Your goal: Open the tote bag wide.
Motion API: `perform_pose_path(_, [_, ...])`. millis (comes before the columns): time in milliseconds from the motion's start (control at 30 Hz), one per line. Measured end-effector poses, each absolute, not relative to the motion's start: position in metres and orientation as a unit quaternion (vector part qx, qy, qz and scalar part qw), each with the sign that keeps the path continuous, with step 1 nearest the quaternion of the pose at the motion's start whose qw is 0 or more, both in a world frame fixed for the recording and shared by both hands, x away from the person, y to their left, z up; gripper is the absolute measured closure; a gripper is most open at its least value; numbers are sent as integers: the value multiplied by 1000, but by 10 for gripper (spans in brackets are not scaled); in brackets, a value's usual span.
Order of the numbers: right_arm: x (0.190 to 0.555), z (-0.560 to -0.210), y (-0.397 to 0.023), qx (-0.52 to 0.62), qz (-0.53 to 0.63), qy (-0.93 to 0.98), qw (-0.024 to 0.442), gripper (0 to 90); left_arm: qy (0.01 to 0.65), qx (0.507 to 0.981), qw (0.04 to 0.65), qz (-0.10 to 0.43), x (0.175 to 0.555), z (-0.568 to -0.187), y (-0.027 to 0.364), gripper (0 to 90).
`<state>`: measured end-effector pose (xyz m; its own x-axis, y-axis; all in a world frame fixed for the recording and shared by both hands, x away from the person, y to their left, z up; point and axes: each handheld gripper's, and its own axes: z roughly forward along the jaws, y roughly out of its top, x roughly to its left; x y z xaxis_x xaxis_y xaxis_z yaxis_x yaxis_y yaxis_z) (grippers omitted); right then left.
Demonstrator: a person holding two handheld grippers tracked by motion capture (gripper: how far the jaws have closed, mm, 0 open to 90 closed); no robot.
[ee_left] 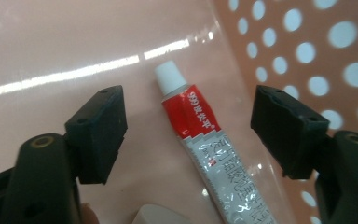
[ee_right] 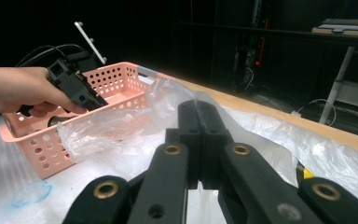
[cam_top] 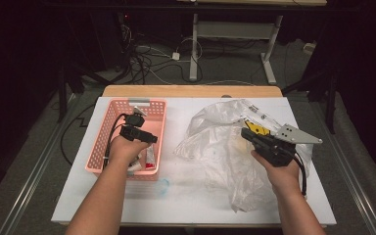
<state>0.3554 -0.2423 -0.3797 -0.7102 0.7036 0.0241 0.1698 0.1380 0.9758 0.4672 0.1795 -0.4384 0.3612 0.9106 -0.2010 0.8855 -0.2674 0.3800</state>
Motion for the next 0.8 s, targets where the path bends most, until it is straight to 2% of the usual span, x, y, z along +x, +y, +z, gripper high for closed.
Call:
perform_pose_path(200, [356, -380, -243, 302, 581, 720, 230, 900, 559, 805, 195, 29, 468, -441, 173, 399])
perform_pose_path(267, [356, -380, -243, 303, 581, 719, 230, 900, 563, 804, 189, 27, 469, -442, 172, 400])
perform_pose_path(333, [355, -380, -243, 302, 582, 719, 232, 900, 559, 807, 187, 32, 469, -442, 172, 439])
perform_pose_path(567, [355, -379, -244, 302, 581, 719, 232, 900, 560, 810, 175, 23, 470, -446, 167, 437])
perform_pose_path(800, [355, -380, -243, 304, 581, 719, 231, 900, 550, 818, 162, 45, 468, -447, 156, 497])
